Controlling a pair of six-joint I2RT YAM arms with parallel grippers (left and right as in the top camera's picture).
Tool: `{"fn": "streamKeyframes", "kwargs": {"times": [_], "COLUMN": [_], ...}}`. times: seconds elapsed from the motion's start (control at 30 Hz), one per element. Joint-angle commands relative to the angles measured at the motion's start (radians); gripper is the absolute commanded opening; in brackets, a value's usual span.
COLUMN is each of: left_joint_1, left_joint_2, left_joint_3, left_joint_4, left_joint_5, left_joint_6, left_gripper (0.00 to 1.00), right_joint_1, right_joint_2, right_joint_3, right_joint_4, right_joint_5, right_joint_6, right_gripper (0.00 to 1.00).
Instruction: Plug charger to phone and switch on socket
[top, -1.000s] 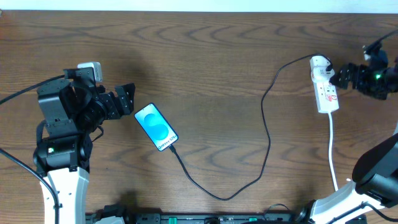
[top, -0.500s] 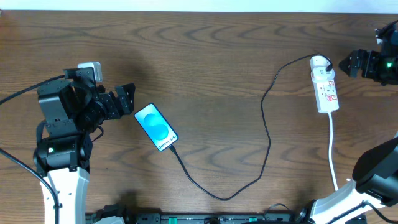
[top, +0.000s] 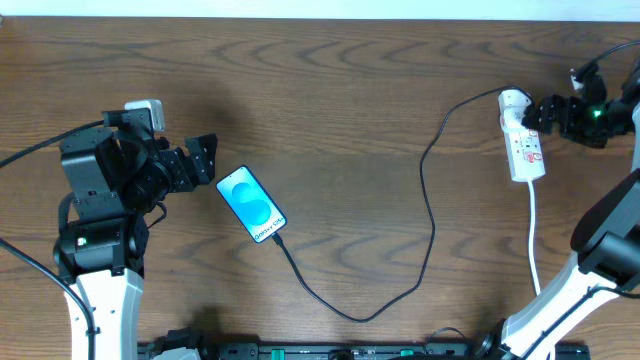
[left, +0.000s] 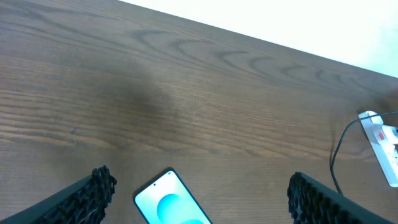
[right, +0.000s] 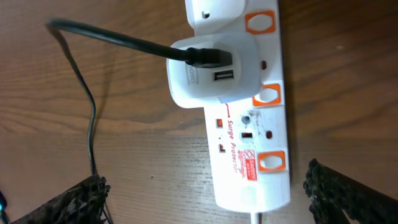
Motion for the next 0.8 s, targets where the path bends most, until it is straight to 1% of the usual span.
{"fn": "streamKeyframes", "kwargs": {"times": [0.0,0.33,0.53,0.77], "left_joint_1": [0.002,0.002,0.002,0.002], "left_joint_2": [0.002,0.002,0.002,0.002], "left_joint_3": [-0.003,-0.003,-0.003,-0.003], "left_joint_4": [0.001,0.001,0.001,0.001], "left_joint_5": [0.005,0.005,0.005,0.005], "left_joint_6": [0.018,0.018,0.018,0.018], "left_gripper": [0.91,0.91,0.91,0.91], "right_joint_1": [0.000,0.016,0.021,0.030], "right_joint_2": [0.030,0.079,0.082,0.083], "right_joint_3": [0.014,0.013,0.013,0.012], "right_joint_4": [0.010,0.068,0.106,0.151], "right_joint_5": [-0.043,-0.044,-0.109,-0.114], "right_joint_6": [-0.095,-0.103,-0.135,-0.066], "right_gripper": [0.99,0.99,0.99,0.99]}}
